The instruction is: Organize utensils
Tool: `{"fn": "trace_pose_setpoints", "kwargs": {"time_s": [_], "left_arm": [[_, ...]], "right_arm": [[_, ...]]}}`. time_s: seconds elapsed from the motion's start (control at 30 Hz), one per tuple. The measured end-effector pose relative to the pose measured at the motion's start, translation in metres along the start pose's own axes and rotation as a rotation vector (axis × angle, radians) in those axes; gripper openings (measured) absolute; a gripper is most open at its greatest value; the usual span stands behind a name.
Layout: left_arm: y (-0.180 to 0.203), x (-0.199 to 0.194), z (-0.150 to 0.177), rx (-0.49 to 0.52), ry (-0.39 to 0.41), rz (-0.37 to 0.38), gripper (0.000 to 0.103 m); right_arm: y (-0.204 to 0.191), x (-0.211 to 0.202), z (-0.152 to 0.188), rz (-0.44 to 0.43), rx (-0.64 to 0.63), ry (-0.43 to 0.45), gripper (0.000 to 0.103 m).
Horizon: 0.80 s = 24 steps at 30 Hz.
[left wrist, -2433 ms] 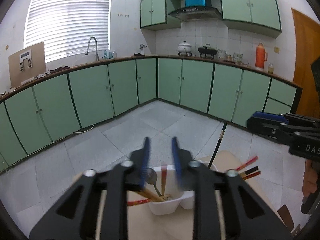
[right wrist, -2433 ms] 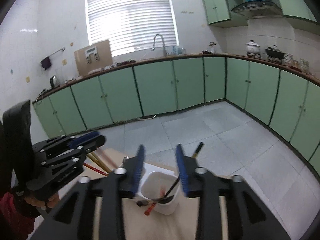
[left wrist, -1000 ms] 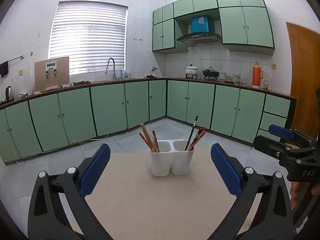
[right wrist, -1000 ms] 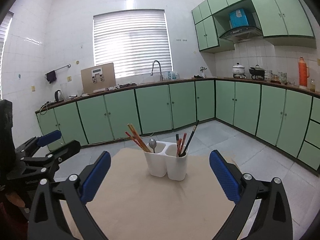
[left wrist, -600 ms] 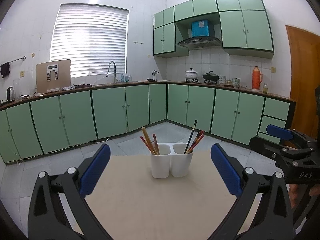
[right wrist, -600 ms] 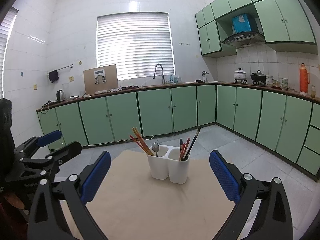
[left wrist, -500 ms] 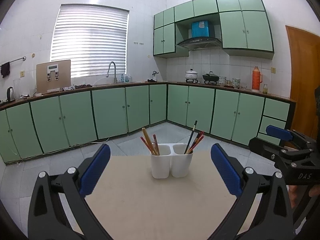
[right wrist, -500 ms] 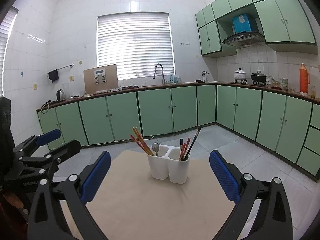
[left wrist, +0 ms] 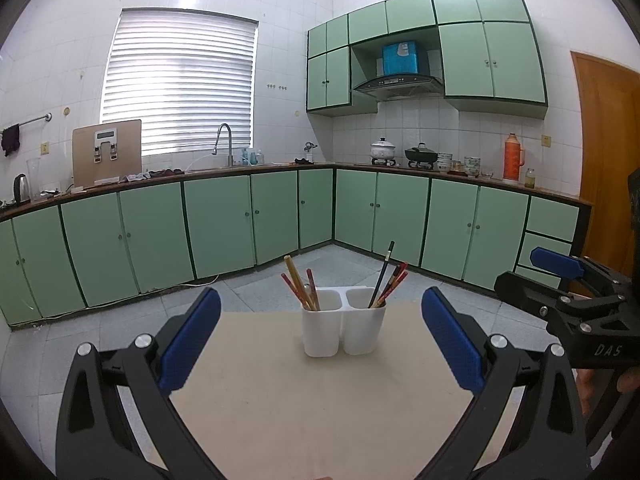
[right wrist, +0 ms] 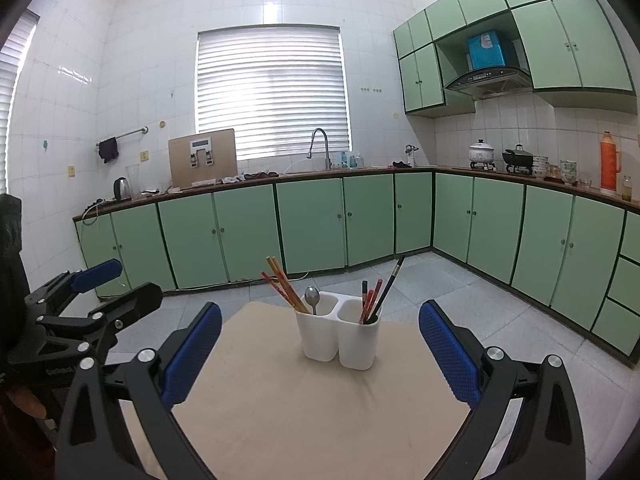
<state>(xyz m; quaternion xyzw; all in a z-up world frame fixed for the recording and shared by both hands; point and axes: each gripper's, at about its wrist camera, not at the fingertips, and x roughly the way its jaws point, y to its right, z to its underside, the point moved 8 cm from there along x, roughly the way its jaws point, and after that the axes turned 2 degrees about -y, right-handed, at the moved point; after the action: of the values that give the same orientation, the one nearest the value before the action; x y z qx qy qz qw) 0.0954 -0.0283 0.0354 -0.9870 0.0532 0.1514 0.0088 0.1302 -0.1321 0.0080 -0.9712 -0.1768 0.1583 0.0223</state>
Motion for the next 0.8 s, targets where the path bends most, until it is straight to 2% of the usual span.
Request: {"fn": "trace_pose_setpoints", "kwargs": {"time_s": [0.8], "left_arm": [[0.0001, 0.0006, -0.0009, 0.0, -0.001, -0.001, 0.098]], "right_arm": [[-0.0027, 0.0008, 0.002, 0.001, -0.006, -0.004, 0.097]]}}
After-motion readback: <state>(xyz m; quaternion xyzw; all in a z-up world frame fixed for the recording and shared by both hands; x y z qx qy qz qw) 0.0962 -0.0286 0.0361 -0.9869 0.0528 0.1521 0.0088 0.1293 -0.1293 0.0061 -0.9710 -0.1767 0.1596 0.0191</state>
